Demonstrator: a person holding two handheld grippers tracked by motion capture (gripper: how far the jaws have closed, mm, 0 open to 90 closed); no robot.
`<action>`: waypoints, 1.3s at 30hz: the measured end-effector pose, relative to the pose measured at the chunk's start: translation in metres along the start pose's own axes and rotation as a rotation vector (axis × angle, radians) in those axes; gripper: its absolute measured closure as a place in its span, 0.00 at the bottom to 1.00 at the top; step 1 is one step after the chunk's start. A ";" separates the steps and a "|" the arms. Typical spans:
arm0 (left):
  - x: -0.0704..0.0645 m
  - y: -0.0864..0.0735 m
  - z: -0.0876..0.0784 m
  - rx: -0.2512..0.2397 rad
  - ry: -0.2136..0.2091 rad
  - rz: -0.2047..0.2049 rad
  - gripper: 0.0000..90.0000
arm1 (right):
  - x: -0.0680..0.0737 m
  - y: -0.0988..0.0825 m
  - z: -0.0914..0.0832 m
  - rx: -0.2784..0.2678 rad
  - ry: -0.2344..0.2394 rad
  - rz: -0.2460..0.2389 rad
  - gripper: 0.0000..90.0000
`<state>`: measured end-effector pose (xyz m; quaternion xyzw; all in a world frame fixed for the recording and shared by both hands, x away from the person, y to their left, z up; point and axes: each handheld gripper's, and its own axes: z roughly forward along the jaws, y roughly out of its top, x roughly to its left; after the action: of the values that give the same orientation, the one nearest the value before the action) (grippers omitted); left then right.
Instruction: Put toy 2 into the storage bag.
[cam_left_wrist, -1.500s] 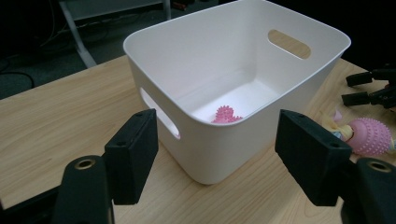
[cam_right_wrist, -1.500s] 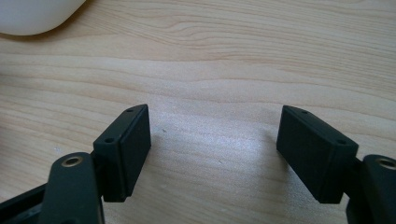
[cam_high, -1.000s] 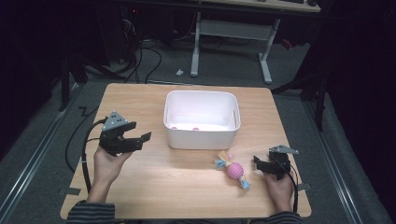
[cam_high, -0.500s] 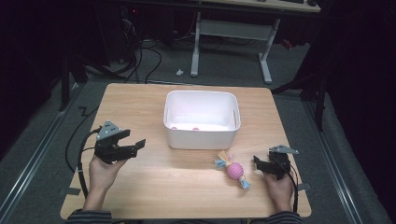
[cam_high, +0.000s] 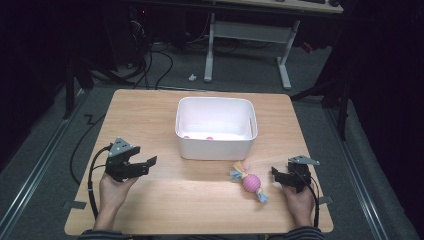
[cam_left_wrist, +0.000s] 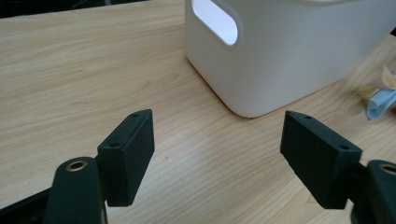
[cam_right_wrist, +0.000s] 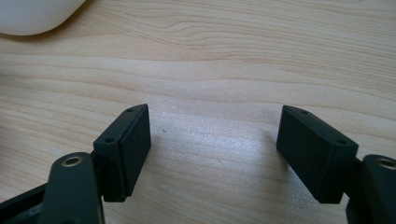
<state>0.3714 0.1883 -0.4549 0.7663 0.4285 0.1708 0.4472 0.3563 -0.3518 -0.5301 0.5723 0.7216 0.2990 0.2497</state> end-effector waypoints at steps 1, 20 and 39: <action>0.000 -0.001 0.001 0.001 0.000 -0.002 0.29 | 0.000 0.000 0.000 0.000 0.000 0.001 0.29; -0.004 -0.021 0.030 0.075 0.012 0.002 0.28 | 0.000 0.000 0.000 0.001 0.001 0.001 0.29; -0.009 -0.034 0.062 0.128 0.058 0.037 0.28 | 0.000 0.000 0.000 0.001 0.000 0.001 0.29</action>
<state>0.3892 0.1558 -0.5160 0.7959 0.4371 0.1732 0.3815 0.3563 -0.3517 -0.5300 0.5726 0.7215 0.2990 0.2494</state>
